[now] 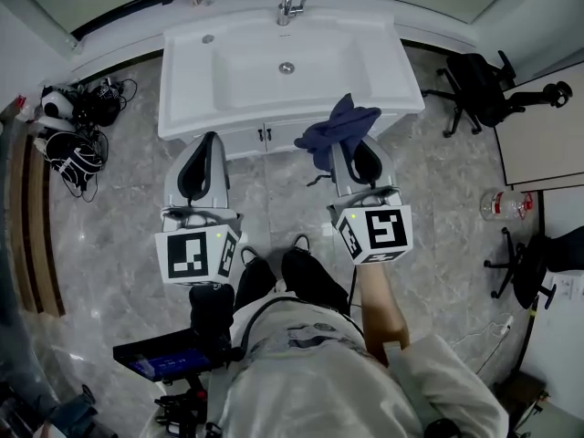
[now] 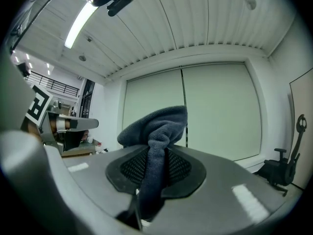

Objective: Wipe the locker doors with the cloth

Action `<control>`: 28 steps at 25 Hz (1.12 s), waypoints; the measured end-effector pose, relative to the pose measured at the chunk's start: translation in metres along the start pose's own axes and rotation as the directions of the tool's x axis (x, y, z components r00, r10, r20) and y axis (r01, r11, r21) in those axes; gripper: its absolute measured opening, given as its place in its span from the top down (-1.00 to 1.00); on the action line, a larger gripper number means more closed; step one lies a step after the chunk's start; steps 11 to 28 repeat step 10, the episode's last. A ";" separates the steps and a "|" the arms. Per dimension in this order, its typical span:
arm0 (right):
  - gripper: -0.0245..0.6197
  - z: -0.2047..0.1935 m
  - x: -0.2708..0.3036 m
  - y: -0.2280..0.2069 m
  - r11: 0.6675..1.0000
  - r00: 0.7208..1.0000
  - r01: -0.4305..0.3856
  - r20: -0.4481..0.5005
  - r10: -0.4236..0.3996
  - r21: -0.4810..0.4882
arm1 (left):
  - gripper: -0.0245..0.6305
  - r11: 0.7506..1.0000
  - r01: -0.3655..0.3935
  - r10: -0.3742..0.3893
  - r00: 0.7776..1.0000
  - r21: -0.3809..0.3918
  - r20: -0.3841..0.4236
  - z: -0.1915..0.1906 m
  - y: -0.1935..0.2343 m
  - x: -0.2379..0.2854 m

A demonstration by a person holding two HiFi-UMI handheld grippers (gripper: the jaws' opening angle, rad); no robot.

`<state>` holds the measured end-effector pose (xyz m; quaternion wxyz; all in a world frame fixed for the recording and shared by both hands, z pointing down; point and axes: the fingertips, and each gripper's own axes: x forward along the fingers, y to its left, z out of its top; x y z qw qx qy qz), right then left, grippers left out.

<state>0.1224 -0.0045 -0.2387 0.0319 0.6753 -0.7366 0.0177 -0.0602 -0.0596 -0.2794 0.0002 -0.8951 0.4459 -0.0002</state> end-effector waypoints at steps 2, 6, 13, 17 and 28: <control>0.69 -0.001 0.004 0.003 1.000 1.000 -0.005 -0.004 0.005 0.001 | 0.92 1.000 0.012 -0.012 1.000 -0.001 0.001 -0.001 0.002 0.002; 0.69 -0.012 0.009 0.012 1.000 1.000 -0.013 -0.026 0.013 0.004 | 0.92 1.000 0.006 -0.007 1.000 -0.005 -0.024 -0.013 0.010 0.001; 0.69 -0.013 0.008 0.022 1.000 0.999 -0.016 -0.030 0.016 0.001 | 0.92 1.000 -0.005 0.005 0.999 -0.006 -0.042 -0.017 0.021 -0.009; 0.69 -0.013 0.008 0.022 1.000 0.999 -0.016 -0.030 0.016 0.001 | 0.92 1.000 -0.005 0.005 0.999 -0.006 -0.042 -0.017 0.021 -0.009; 0.69 -0.013 0.008 0.022 1.000 0.999 -0.016 -0.030 0.016 0.001 | 0.92 1.000 -0.005 0.005 0.999 -0.006 -0.042 -0.017 0.021 -0.009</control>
